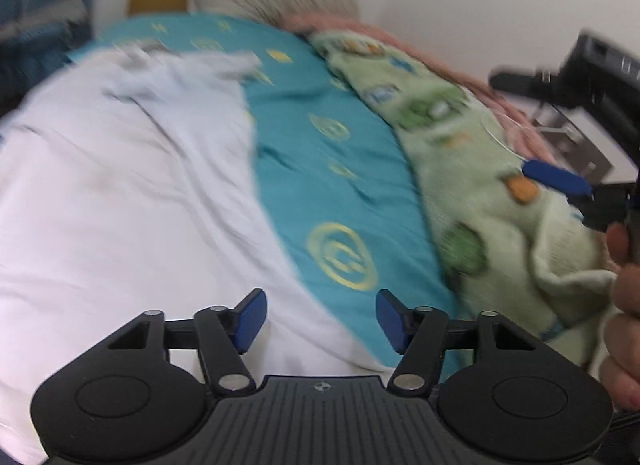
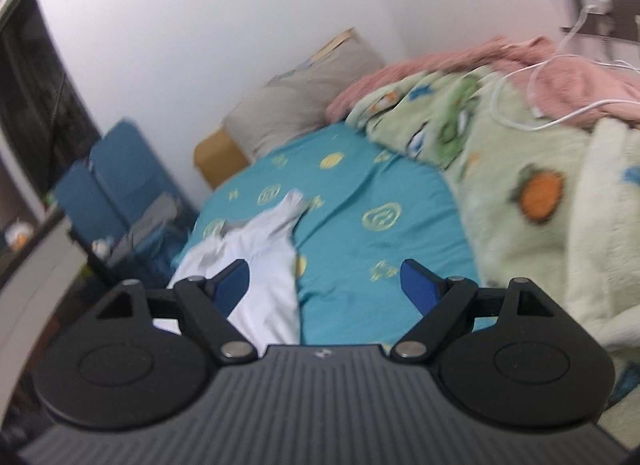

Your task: Fold clothes

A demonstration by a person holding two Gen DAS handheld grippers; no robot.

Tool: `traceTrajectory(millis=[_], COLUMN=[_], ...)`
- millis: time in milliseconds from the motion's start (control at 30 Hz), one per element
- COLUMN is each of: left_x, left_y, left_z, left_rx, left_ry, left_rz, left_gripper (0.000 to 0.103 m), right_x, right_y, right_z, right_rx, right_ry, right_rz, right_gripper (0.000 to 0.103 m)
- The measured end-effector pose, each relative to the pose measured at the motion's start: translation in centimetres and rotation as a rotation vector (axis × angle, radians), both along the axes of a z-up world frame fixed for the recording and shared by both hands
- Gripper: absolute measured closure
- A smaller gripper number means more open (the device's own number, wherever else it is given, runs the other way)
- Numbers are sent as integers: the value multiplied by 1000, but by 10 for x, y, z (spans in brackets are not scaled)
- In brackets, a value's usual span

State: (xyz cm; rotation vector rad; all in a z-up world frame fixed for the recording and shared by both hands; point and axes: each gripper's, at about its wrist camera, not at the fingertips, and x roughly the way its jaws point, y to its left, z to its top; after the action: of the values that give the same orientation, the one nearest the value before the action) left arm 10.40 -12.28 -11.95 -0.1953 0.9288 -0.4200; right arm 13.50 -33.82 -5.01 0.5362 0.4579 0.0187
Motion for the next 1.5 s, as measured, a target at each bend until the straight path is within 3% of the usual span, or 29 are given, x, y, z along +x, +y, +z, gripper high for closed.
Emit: traceTrajectory(millis=[100, 267, 333, 367, 400, 500, 733, 933, 1000, 1067, 1167, 1267, 1333, 1400, 1500], left_x=[5, 32, 36, 38, 40, 45, 34, 20, 16, 15, 18, 23, 27, 32, 36], left_y=[-22, -27, -25, -23, -21, -13, 19, 88, 117, 139, 157, 159, 157, 157, 153], left_z=[-20, -52, -58, -59, -61, -63, -28, 20, 28, 25, 3, -13, -13, -13, -20], left_rx=[-22, 33, 32, 19, 6, -30, -149, -278, -259, -182, -76, -56, -80, -107, -128], left_ry=[110, 220, 232, 240, 249, 271, 247, 239, 247, 262, 338, 375, 364, 349, 339], left_rz=[-33, 10, 37, 49, 62, 90, 69, 68, 80, 93, 128, 145, 156, 159, 149], left_gripper=[49, 51, 64, 77, 99, 102, 102, 102, 102, 102, 102, 101, 89, 66, 56], right_x=[5, 17, 21, 22, 24, 26, 23, 23, 24, 26, 29, 31, 31, 31, 33], right_y=[-12, -12, -9, -8, -6, -6, -8, -5, -1, 4, 13, 24, 32, 37, 44], right_z=[-7, -20, -23, -25, -26, -29, -30, -29, -28, -28, -29, -29, -30, -30, -31], right_rx=[33, 43, 38, 36, 34, 44, 71, 65, 54, 39, 15, -16, -38, -42, -14], right_ry=[7, 60, 72, 78, 84, 96, 98, 109, 115, 124, 138, 154, 160, 156, 135], right_rz=[-21, 1, 13, 19, 25, 30, 19, 25, 31, 39, 66, 94, 115, 146, 203], right_gripper=[18, 18, 19, 19, 19, 19, 19, 19, 19, 19, 19, 19, 19, 19, 19])
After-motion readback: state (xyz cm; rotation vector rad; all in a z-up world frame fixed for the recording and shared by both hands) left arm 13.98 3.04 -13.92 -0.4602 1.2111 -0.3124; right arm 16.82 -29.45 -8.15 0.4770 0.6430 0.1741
